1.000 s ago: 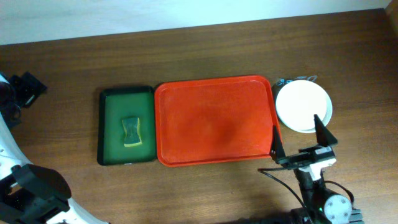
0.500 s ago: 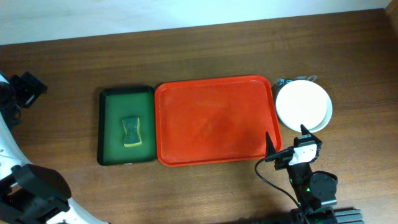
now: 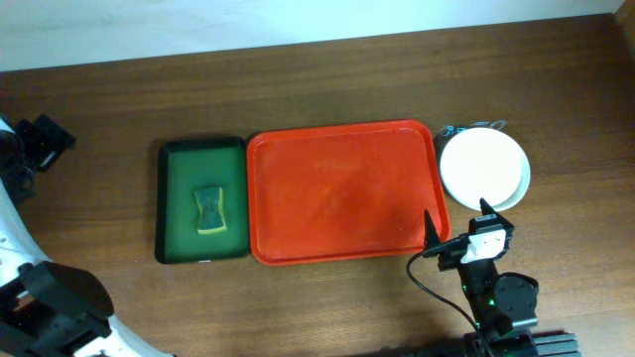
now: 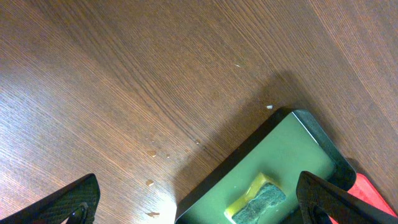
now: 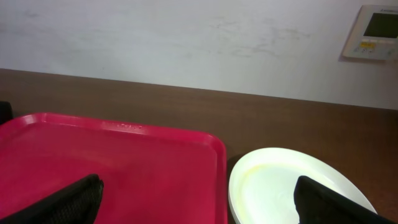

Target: Clean dirty plates on tray and stack at the side

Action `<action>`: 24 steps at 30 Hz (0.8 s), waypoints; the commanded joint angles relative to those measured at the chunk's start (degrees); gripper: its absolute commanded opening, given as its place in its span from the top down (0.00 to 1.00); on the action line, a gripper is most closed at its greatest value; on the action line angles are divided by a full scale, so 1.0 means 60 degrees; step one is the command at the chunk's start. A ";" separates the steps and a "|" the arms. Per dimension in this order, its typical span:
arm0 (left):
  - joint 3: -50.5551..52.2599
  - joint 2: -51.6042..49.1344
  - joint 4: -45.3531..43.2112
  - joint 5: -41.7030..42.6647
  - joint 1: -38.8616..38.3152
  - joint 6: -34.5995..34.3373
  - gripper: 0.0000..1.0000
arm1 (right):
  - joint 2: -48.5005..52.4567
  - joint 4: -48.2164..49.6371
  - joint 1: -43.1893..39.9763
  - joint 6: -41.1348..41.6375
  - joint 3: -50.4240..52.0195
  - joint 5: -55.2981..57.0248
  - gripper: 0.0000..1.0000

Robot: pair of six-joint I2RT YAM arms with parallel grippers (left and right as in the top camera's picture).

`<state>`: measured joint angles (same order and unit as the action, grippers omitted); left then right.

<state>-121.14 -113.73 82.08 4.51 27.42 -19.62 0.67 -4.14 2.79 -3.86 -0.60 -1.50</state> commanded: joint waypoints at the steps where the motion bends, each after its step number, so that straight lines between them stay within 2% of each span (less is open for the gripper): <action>1: -0.0113 0.0127 0.0007 0.0102 0.0022 -0.0124 0.01 | -0.0076 -0.0069 -0.0047 0.0033 0.0047 0.0117 0.01; 6: -0.0113 0.2630 0.0007 0.0102 -0.0692 -0.0124 0.01 | -0.0076 -0.0069 -0.0047 0.0033 0.0047 0.0117 0.01; 10: -0.0113 0.4652 0.0011 0.0102 -0.2437 -0.0124 0.01 | -0.0076 -0.0069 -0.0047 0.0033 0.0047 0.0117 0.01; 15: -0.0113 0.6175 0.0251 -0.0007 -0.5227 -0.0069 0.01 | -0.0076 -0.0066 -0.0047 0.0033 0.0047 0.0117 0.02; 20: 0.0255 0.6987 0.0113 -0.0736 -0.5428 -0.0051 0.01 | -0.0076 -0.0069 -0.0047 0.0033 0.0047 0.0117 0.02; 24: 0.2339 0.8229 -0.1770 -0.1045 -0.5428 -0.0051 0.01 | -0.0076 -0.0069 -0.0047 0.0033 0.0047 0.0117 0.02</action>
<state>-115.61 -69.12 77.93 0.89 -4.86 -19.77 0.67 -4.19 2.76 -3.84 -0.60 -1.30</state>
